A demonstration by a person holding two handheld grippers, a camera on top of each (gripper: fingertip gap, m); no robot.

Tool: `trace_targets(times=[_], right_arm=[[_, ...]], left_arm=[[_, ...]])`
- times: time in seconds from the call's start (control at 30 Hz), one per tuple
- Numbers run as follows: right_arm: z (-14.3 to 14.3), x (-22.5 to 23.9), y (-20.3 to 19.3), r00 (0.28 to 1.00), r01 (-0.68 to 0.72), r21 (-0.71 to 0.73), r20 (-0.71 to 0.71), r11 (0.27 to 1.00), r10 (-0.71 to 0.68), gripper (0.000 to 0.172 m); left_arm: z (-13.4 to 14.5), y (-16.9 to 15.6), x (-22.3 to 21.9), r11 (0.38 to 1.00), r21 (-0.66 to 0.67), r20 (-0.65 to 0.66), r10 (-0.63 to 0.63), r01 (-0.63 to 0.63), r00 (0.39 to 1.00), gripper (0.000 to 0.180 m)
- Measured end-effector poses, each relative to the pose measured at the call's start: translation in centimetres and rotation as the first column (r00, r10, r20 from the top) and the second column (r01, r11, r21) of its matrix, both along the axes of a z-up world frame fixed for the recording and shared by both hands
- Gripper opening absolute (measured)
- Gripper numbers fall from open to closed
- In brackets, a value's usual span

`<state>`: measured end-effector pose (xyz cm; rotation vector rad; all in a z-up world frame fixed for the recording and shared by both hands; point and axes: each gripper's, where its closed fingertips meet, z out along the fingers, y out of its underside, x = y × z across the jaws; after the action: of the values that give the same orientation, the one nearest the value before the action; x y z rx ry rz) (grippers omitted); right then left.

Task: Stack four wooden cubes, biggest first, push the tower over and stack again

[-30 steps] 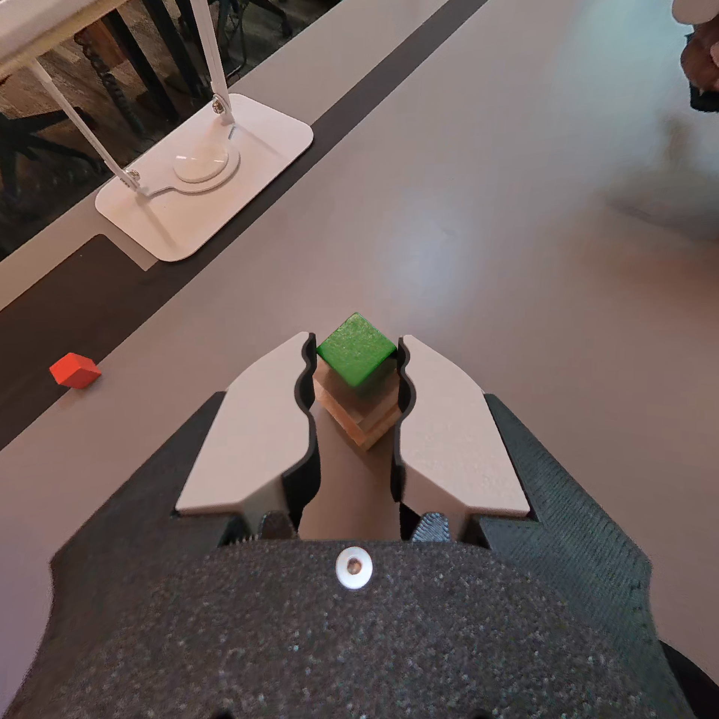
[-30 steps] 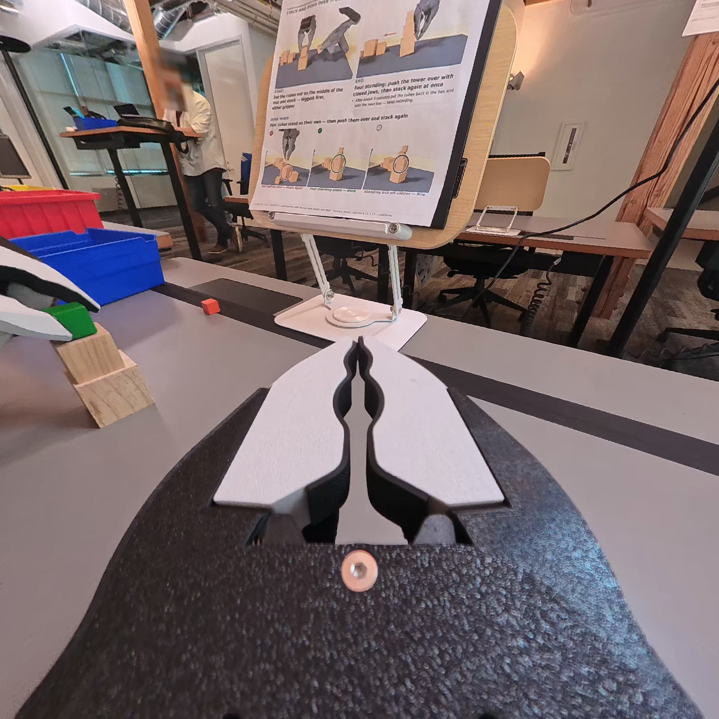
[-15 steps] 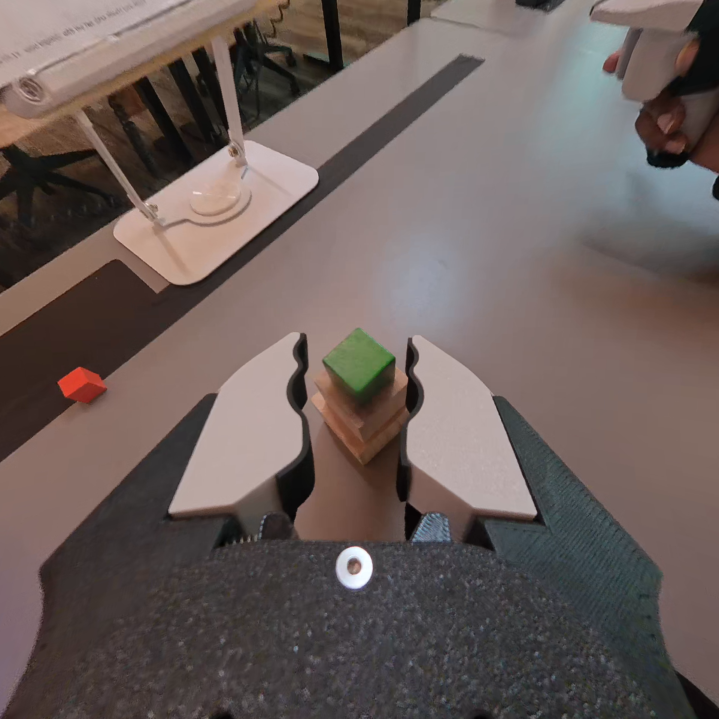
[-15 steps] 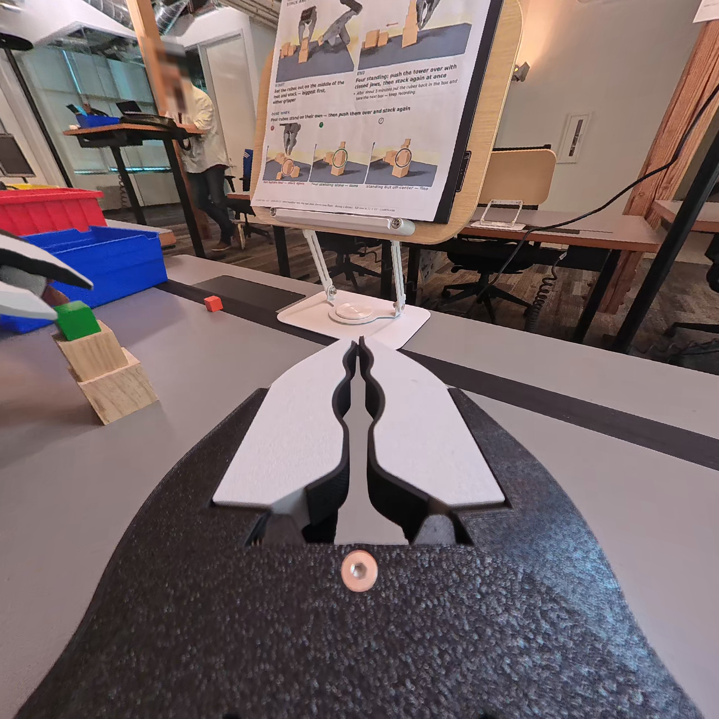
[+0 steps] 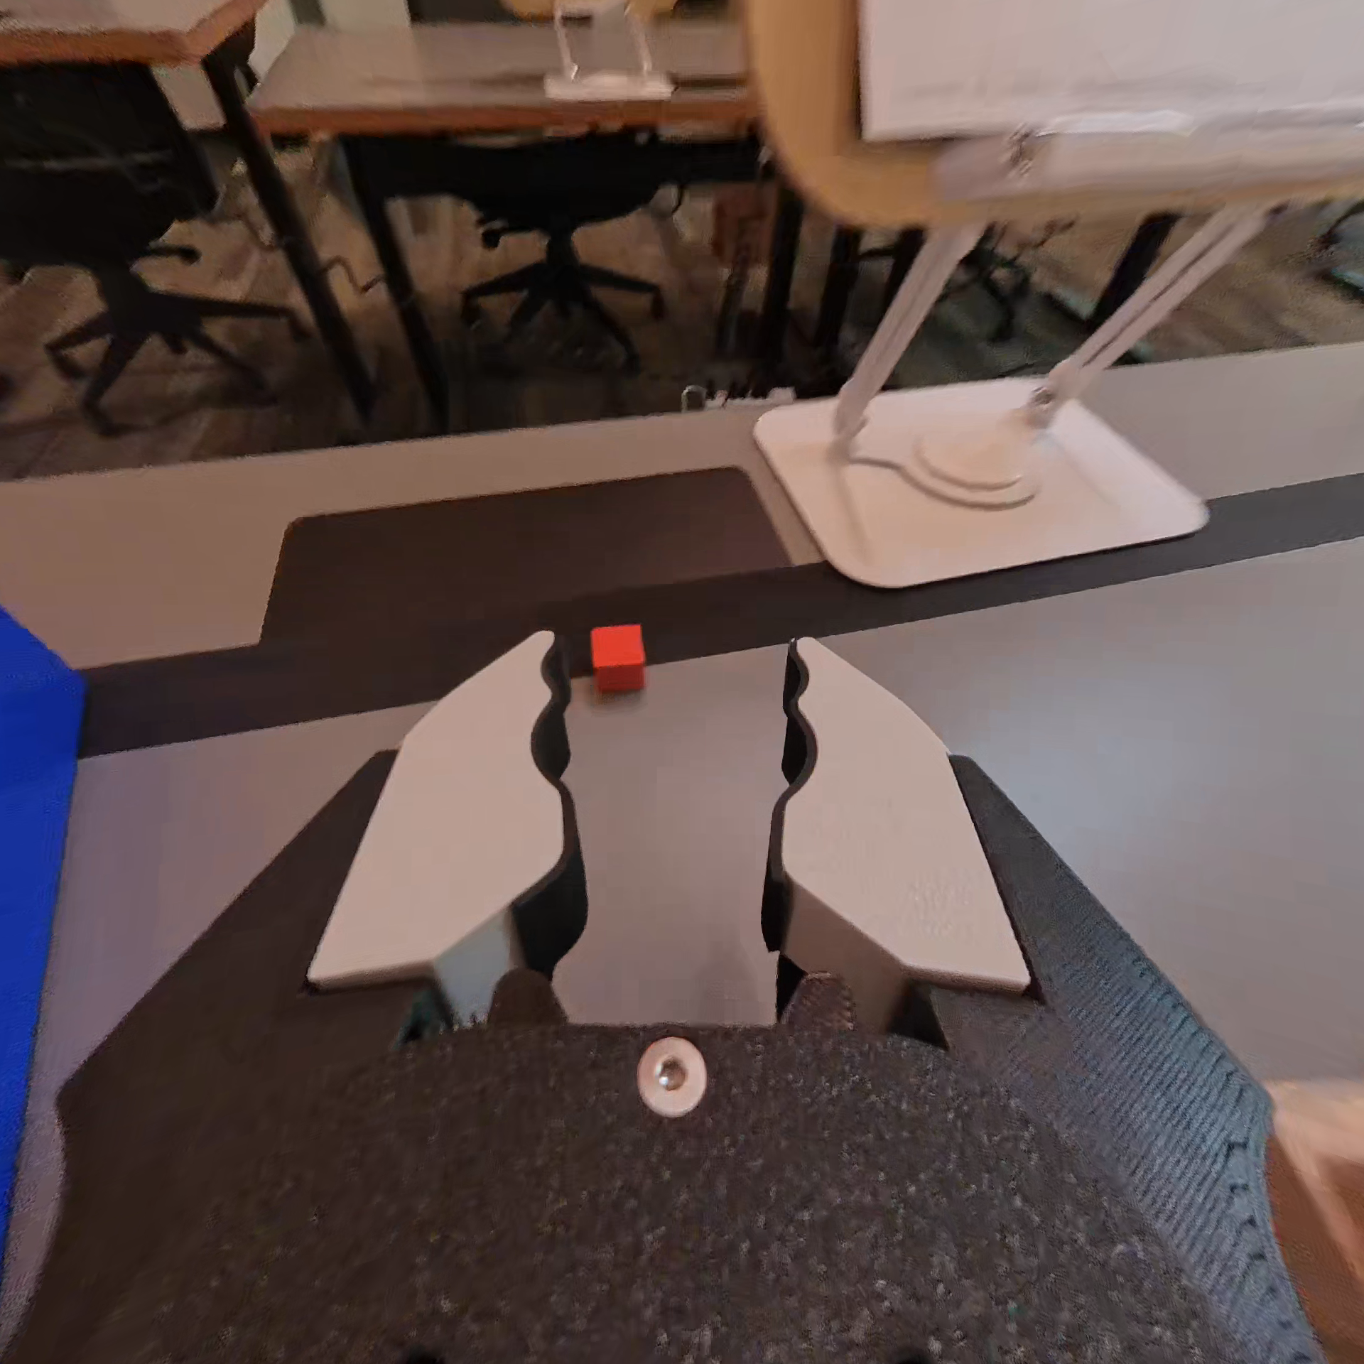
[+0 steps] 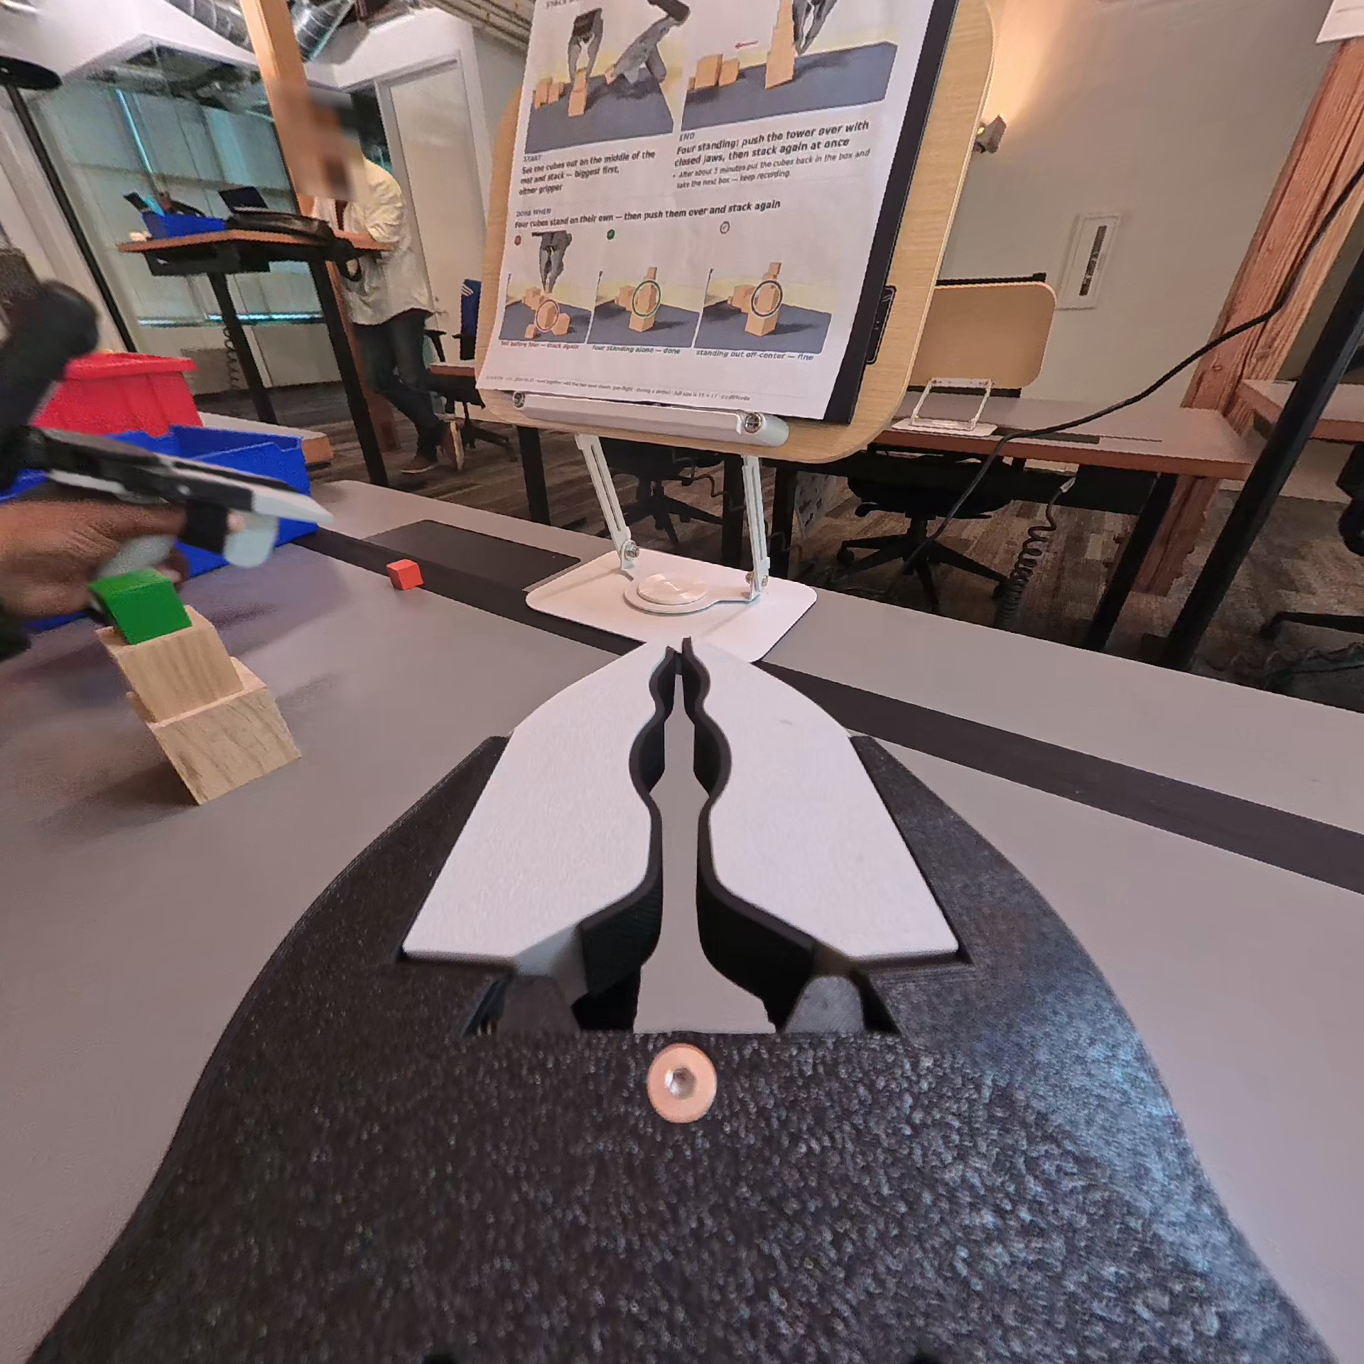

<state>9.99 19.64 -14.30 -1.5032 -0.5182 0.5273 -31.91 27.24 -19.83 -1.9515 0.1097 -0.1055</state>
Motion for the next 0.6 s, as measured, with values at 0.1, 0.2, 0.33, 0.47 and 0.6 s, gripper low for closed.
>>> trace_targets(times=[0.1, 0.2, 0.33, 0.47, 0.6], right_arm=[[0.0, 0.1, 0.1, 1.000, 0.003, -0.001, -0.001, 1.000, -0.003, 0.001], [-0.1, 0.1, 0.1, 1.000, 0.002, -0.003, -0.001, 1.000, -0.002, 0.002], [-0.1, 0.2, 0.2, 1.000, 0.000, -0.005, -0.004, 1.000, 0.000, 0.001], [-0.1, 0.2, 0.3, 1.000, -0.001, -0.009, -0.007, 1.000, 0.001, 0.002], [0.1, 0.2, 0.2, 1.000, -0.004, -0.005, -0.012, 1.000, 0.004, 0.001]], left_arm=[[-3.5, 2.2, -1.1, 0.993, -0.098, -0.059, 0.064, -0.069, 0.996, 0.054], [-5.8, 3.8, -1.5, 0.974, -0.184, -0.108, 0.111, -0.129, 0.988, 0.054], [-7.6, 5.4, -2.1, 0.949, -0.250, -0.156, 0.156, -0.192, 0.975, 0.051], [-8.8, 5.9, -1.9, 0.935, -0.303, -0.197, 0.127, -0.184, 0.972, 0.022], [-7.4, 5.0, -1.7, 0.950, -0.274, -0.206, 0.092, -0.148, 0.974, 0.022]])
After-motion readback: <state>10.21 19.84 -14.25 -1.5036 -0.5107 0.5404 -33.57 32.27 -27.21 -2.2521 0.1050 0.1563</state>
